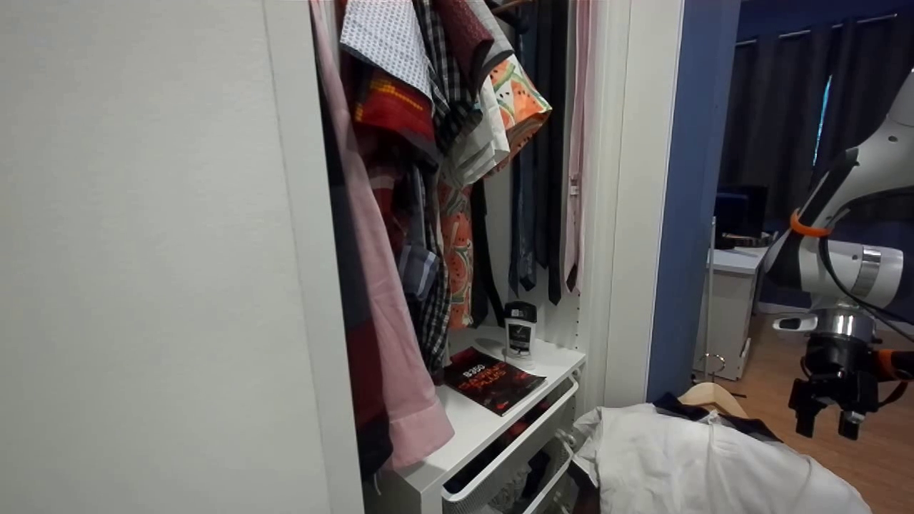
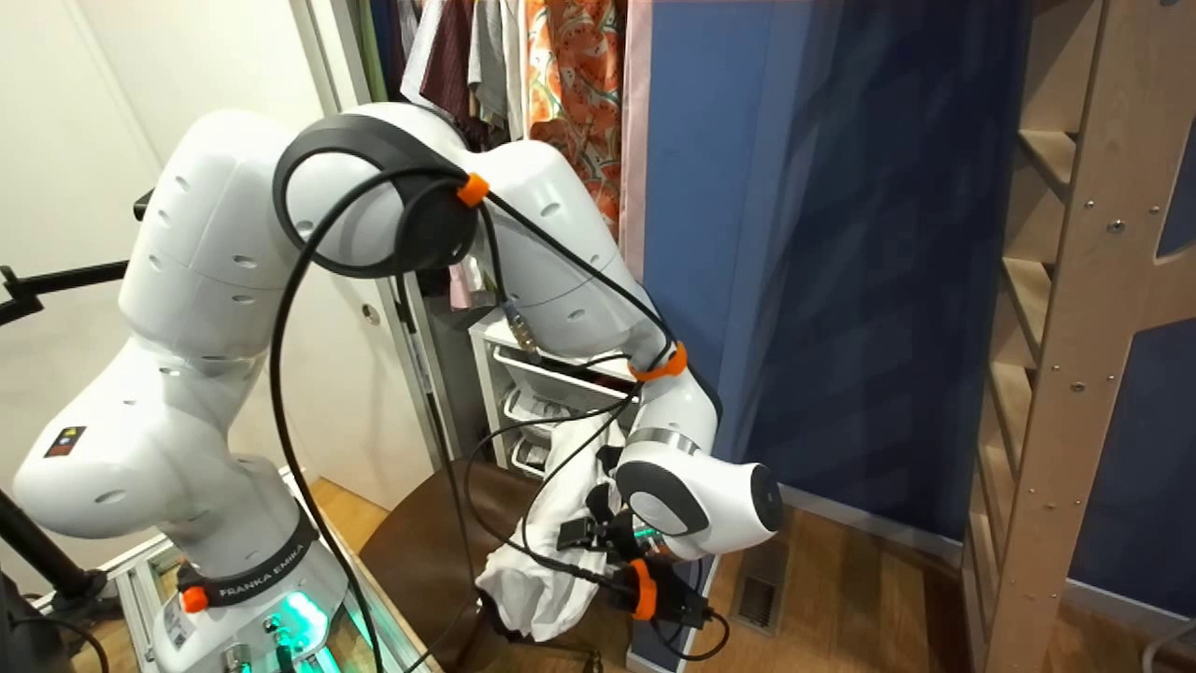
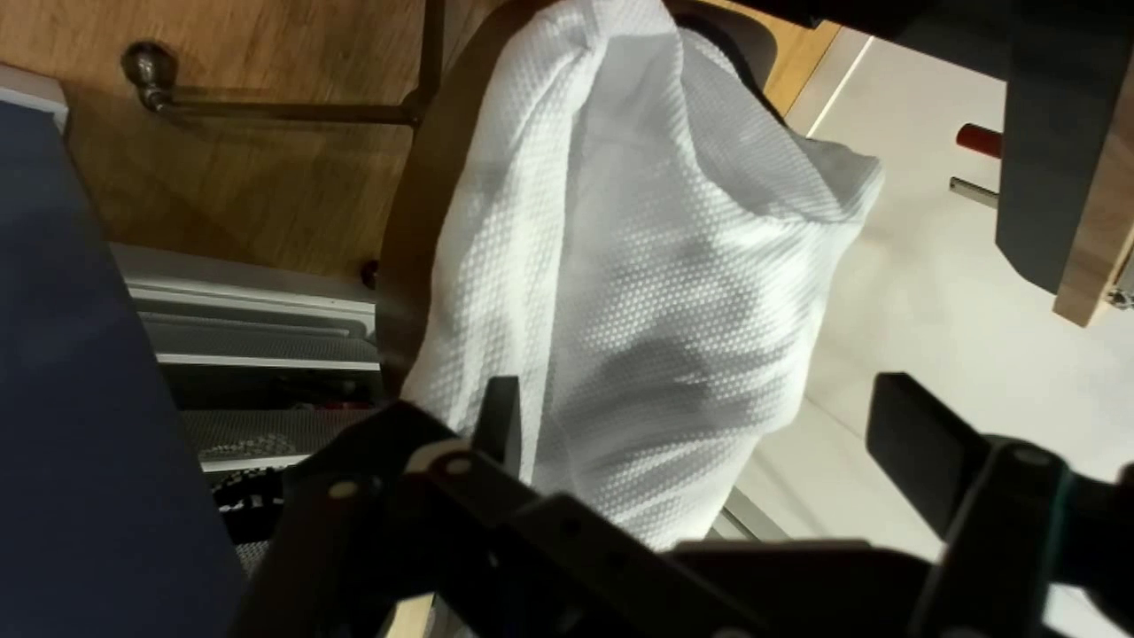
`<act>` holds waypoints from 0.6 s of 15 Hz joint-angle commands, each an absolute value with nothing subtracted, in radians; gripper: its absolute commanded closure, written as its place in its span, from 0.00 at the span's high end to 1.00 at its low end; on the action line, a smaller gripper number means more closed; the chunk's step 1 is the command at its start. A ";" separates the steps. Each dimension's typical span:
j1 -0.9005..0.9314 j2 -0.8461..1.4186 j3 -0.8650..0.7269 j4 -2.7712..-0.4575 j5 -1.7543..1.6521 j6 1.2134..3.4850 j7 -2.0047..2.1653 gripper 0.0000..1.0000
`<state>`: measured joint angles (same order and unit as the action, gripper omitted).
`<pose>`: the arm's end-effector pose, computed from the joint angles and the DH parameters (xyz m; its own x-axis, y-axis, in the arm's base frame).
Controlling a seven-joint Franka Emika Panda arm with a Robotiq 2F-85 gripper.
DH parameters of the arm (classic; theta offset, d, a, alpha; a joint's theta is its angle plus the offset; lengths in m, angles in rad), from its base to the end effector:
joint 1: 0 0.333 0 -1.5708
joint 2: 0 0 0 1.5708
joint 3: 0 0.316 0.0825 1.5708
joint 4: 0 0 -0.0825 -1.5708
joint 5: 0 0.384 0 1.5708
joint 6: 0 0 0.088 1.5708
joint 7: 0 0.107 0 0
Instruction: Hang the white t-shirt on the rail
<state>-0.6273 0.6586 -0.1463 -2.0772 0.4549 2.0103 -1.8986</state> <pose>0.3613 -0.3276 0.0773 0.7490 0.5901 0.3014 0.6321 -0.5000 -0.5920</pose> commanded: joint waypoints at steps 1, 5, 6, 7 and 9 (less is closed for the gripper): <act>-0.637 0.683 -0.131 -2.063 0.466 2.039 -1.915 1.00; -0.647 0.711 -0.124 -2.047 0.469 2.064 -1.919 1.00; -0.653 0.719 -0.118 -2.041 0.476 2.067 -1.923 1.00; -0.656 0.726 -0.114 -2.034 0.480 2.071 -1.922 1.00; -0.667 0.745 -0.102 -2.014 0.486 2.064 -1.930 1.00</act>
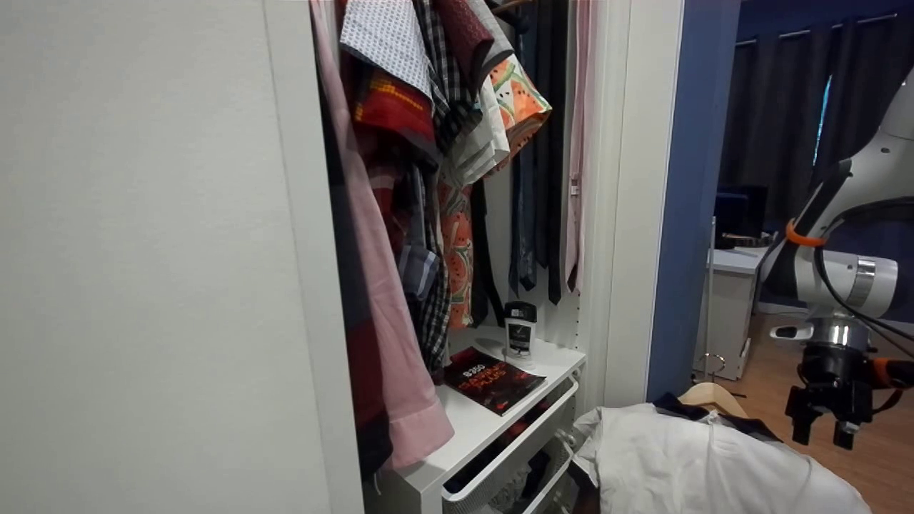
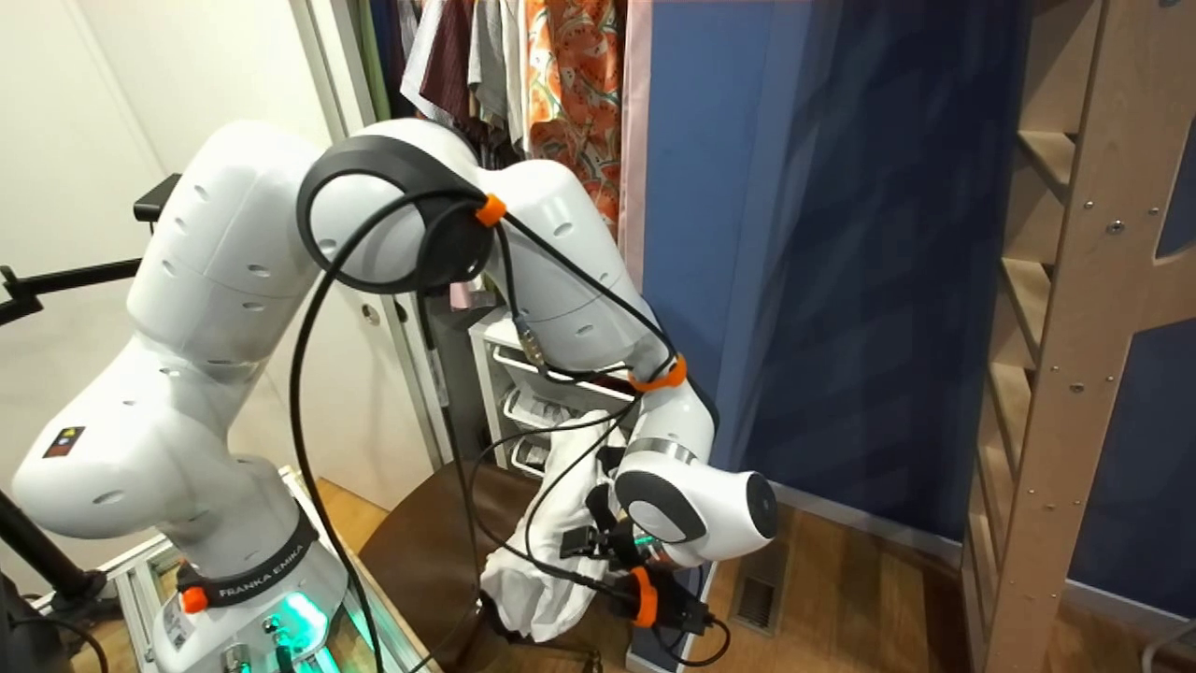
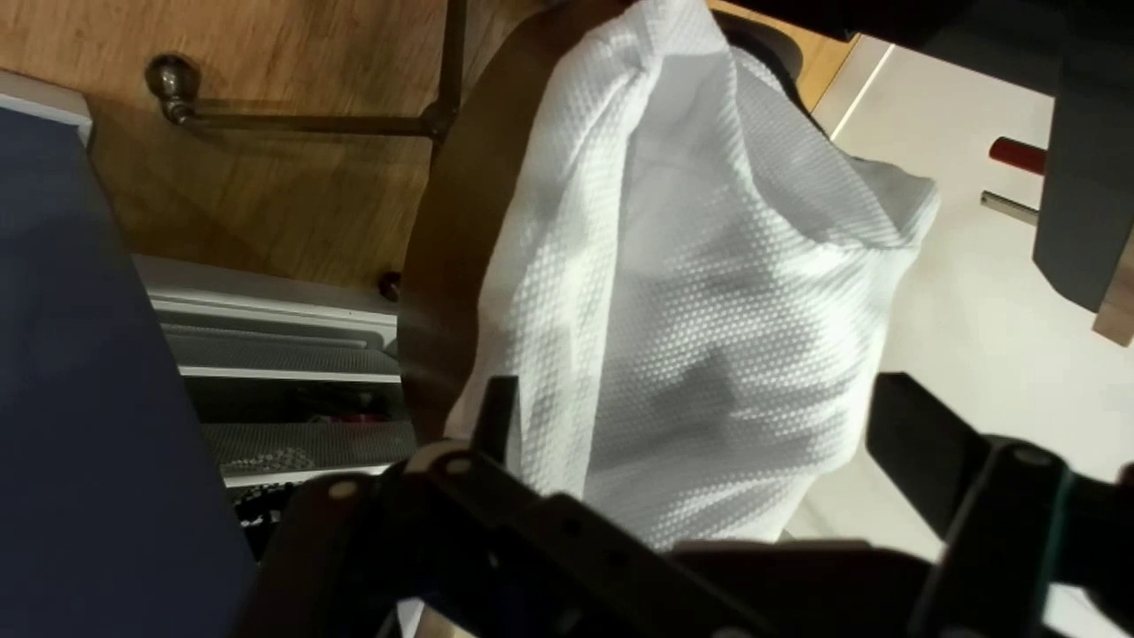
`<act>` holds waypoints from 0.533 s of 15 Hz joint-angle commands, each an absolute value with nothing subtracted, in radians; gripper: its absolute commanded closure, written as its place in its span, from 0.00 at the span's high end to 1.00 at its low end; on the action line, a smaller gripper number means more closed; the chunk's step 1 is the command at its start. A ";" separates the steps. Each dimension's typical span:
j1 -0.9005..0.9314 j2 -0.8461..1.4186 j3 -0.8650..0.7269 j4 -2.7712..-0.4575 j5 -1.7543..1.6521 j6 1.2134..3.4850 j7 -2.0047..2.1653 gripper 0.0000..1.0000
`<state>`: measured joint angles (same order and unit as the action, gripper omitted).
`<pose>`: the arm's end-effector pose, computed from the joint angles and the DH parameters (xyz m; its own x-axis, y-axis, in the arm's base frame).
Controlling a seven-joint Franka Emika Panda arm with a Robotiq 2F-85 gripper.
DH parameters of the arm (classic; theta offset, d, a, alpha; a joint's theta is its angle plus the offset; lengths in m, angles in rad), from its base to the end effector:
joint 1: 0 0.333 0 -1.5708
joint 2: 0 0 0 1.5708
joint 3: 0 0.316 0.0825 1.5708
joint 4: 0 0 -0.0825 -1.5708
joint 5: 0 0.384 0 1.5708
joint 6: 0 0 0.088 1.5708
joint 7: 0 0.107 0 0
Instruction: Hang the white t-shirt on the rail
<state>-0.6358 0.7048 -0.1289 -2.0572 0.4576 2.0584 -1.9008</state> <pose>0.3647 -0.3282 0.0587 0.7465 0.5972 0.2934 0.6359 -0.5108 -0.5785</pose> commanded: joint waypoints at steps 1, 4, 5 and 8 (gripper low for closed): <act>-0.671 0.754 -0.095 -2.006 0.487 2.063 -1.931 1.00; -0.682 0.781 -0.077 -1.987 0.493 2.078 -1.938 1.00; -0.690 0.791 -0.070 -1.978 0.501 2.078 -1.945 1.00; -0.703 0.818 -0.058 -1.957 0.507 2.078 -1.953 1.00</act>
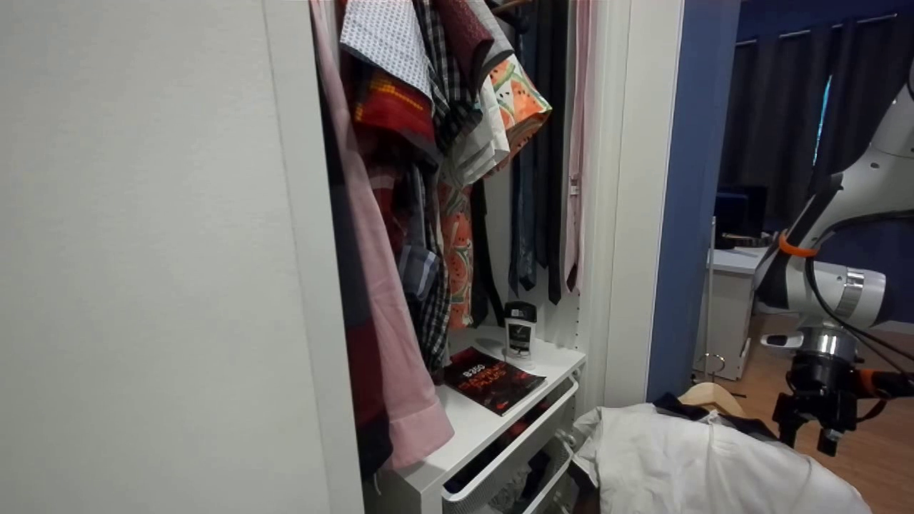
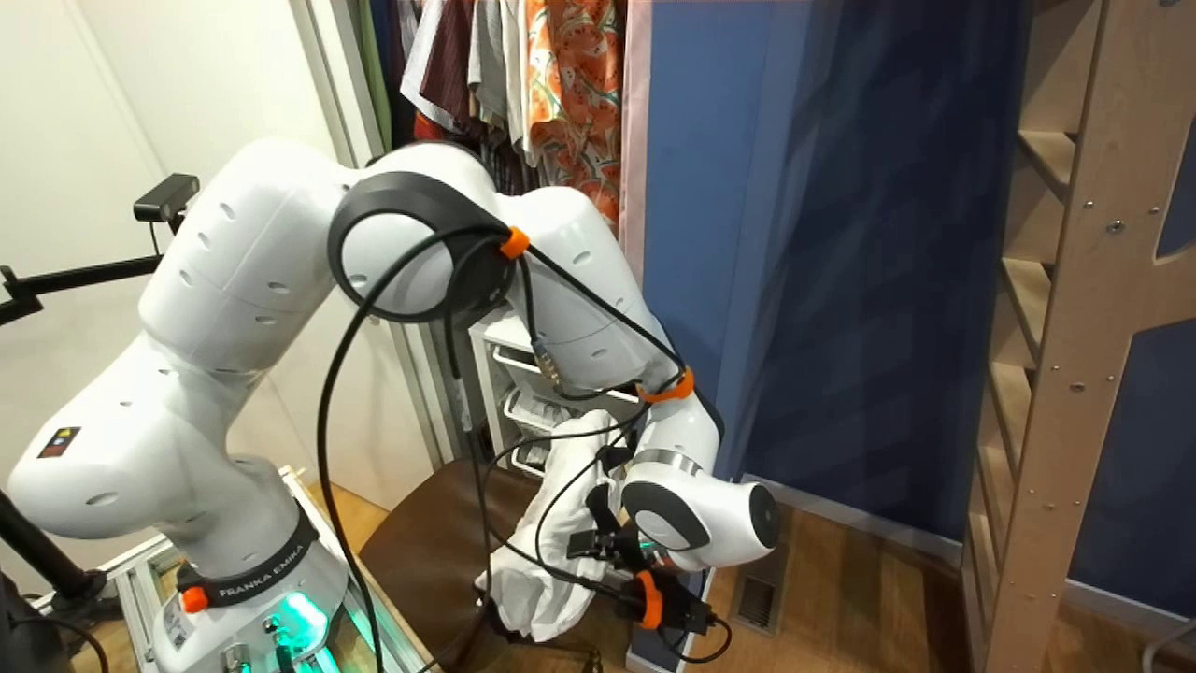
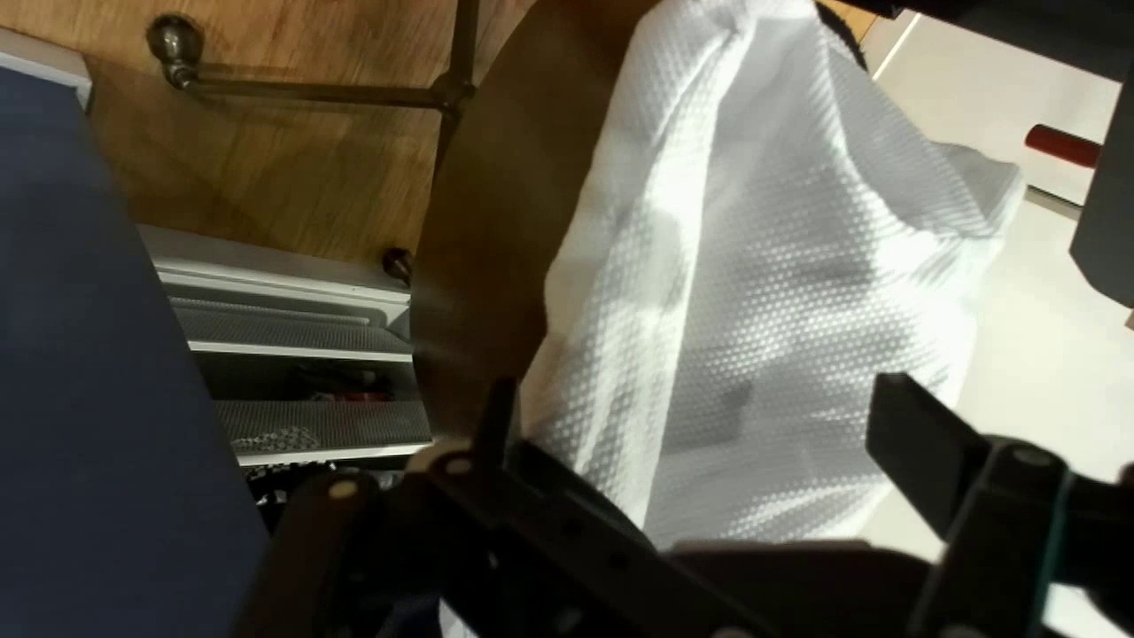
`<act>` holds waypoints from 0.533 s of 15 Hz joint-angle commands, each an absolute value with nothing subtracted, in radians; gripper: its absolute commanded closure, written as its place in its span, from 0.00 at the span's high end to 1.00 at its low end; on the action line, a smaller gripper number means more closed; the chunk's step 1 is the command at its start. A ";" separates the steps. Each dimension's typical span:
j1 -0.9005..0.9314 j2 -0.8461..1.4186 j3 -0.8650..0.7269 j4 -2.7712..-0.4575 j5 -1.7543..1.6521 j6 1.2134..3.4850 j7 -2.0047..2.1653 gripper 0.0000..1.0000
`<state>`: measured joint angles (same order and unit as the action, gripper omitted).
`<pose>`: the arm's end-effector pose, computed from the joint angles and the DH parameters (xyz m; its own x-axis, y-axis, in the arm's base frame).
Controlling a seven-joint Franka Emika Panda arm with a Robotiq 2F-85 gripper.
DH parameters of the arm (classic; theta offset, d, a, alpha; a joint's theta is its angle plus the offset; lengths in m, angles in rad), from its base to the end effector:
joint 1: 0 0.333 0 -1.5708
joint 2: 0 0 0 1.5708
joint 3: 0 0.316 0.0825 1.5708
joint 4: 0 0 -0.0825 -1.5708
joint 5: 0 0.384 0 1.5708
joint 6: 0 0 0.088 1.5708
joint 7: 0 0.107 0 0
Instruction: Hang the white t-shirt on the rail
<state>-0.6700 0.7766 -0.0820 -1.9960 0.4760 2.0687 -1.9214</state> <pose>0.3772 -0.3275 0.0357 0.7359 0.5905 0.3315 0.6543 -0.4941 -0.5725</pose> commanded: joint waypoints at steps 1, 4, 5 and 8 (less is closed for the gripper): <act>-0.705 0.828 -0.056 -1.950 0.507 2.081 -1.948 1.00; -0.719 0.860 -0.044 -1.926 0.503 2.068 -1.948 1.00; -0.723 0.870 -0.039 -1.918 0.502 2.061 -1.946 1.00; -0.727 0.892 -0.030 -1.904 0.496 2.063 -1.938 1.00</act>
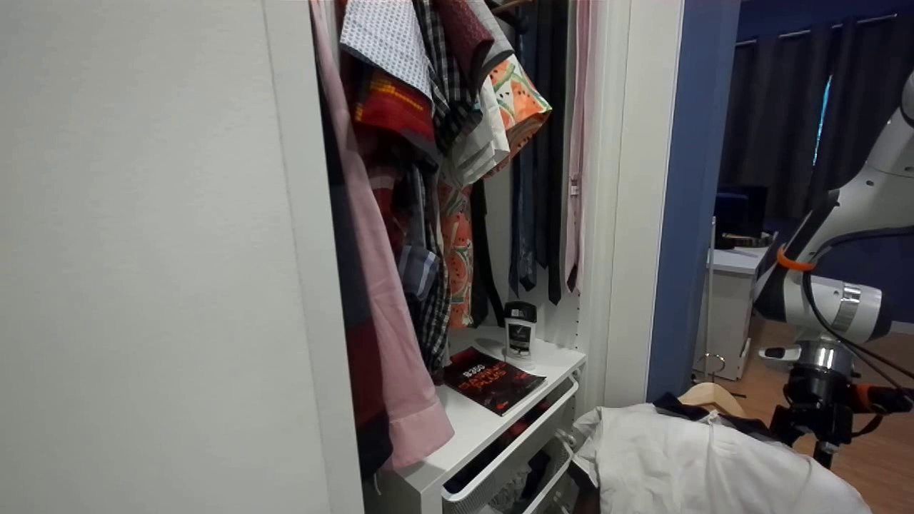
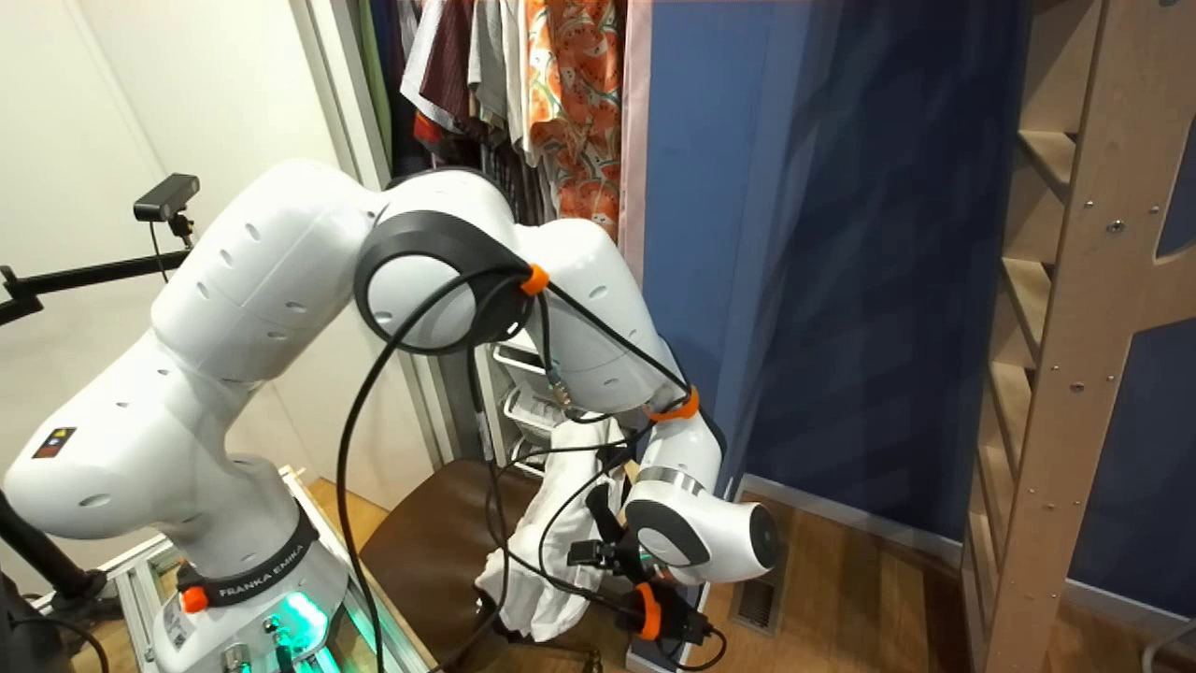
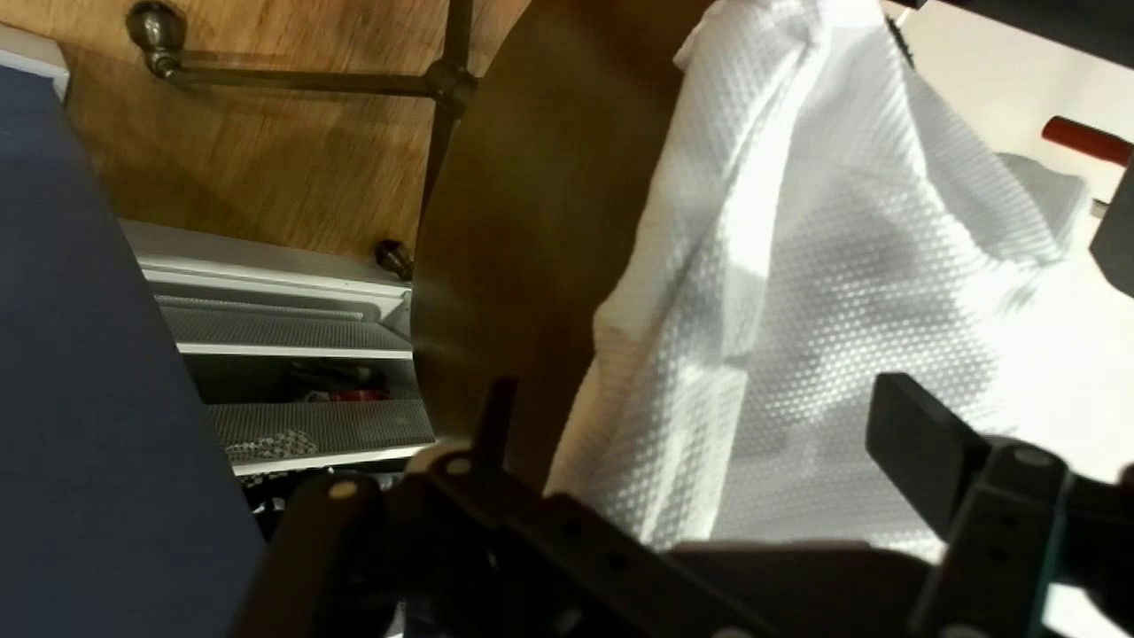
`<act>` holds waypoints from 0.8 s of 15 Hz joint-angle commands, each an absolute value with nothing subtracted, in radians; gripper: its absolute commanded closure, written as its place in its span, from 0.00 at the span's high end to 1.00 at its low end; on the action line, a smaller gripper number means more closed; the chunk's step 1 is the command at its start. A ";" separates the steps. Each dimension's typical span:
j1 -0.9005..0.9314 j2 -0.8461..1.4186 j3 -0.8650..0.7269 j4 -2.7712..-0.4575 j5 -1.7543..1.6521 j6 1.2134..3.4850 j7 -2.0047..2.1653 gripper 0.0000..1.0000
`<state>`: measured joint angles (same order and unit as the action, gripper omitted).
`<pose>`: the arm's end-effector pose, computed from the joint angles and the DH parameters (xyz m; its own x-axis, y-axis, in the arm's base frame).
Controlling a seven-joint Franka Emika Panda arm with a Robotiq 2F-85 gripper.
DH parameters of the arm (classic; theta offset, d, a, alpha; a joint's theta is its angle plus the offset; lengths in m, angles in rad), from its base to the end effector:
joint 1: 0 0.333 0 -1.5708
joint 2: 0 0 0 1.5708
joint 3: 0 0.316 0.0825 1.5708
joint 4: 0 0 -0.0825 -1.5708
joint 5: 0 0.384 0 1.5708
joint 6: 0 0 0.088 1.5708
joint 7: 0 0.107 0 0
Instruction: Hang the white t-shirt on the rail
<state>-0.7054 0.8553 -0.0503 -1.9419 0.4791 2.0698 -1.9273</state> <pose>0.3777 -0.3281 0.0076 0.7418 0.5722 0.3496 0.6491 -0.4817 -0.5888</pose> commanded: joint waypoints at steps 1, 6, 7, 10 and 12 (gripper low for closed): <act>-0.729 0.899 -0.028 -1.899 0.494 2.058 -1.938 1.00; -0.733 0.918 -0.020 -1.881 0.493 2.055 -1.940 0.97; -0.734 0.919 -0.020 -1.879 0.493 2.055 -1.941 0.76; -0.739 0.921 -0.017 -1.875 0.493 2.057 -1.943 0.60; -0.743 0.922 -0.015 -1.874 0.491 2.058 -1.943 0.46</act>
<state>-0.7174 0.9047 -0.0311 -1.8993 0.4791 2.0691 -1.9273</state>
